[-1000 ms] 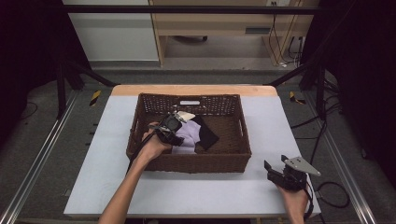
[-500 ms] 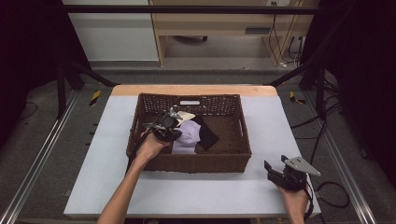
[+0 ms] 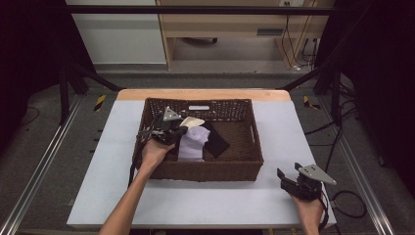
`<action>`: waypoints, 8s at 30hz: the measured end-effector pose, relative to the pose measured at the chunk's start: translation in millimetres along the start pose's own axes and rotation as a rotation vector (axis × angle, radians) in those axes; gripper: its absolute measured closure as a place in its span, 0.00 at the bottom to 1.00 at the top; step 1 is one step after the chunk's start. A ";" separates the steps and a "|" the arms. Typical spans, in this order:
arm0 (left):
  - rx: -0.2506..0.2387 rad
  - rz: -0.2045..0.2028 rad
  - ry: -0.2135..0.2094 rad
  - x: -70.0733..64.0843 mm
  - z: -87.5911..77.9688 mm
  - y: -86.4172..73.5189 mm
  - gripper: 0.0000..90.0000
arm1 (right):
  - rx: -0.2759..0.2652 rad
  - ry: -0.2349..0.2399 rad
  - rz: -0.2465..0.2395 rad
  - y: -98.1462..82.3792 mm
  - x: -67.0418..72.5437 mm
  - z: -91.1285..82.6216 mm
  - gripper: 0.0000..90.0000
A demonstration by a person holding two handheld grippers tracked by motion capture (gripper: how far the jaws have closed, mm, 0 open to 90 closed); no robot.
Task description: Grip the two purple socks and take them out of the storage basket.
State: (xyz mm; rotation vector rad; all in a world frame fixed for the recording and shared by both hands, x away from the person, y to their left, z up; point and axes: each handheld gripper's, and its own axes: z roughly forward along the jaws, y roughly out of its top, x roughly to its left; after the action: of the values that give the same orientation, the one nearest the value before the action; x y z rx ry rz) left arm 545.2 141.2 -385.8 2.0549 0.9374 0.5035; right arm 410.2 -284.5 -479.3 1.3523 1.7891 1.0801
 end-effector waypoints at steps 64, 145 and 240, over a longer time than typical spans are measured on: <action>-0.479 0.075 -0.109 -77.2 -207.3 19.3 0.99 | -0.005 -0.010 0.003 -0.6 -0.9 -4.5 0.35; -0.160 -0.020 0.109 -26.4 -45.9 24.6 0.58 | 0.003 0.001 0.023 -3.5 2.1 1.8 0.38; -0.392 -0.035 0.014 -36.6 -123.3 33.9 0.96 | -0.006 -0.014 0.019 -2.9 -0.3 -0.2 0.38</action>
State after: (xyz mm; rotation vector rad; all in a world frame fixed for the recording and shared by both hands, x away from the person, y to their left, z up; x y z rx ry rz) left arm 459.9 162.1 -285.9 1.6806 0.8082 0.6296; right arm 408.9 -285.2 -481.9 1.3725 1.7650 1.0822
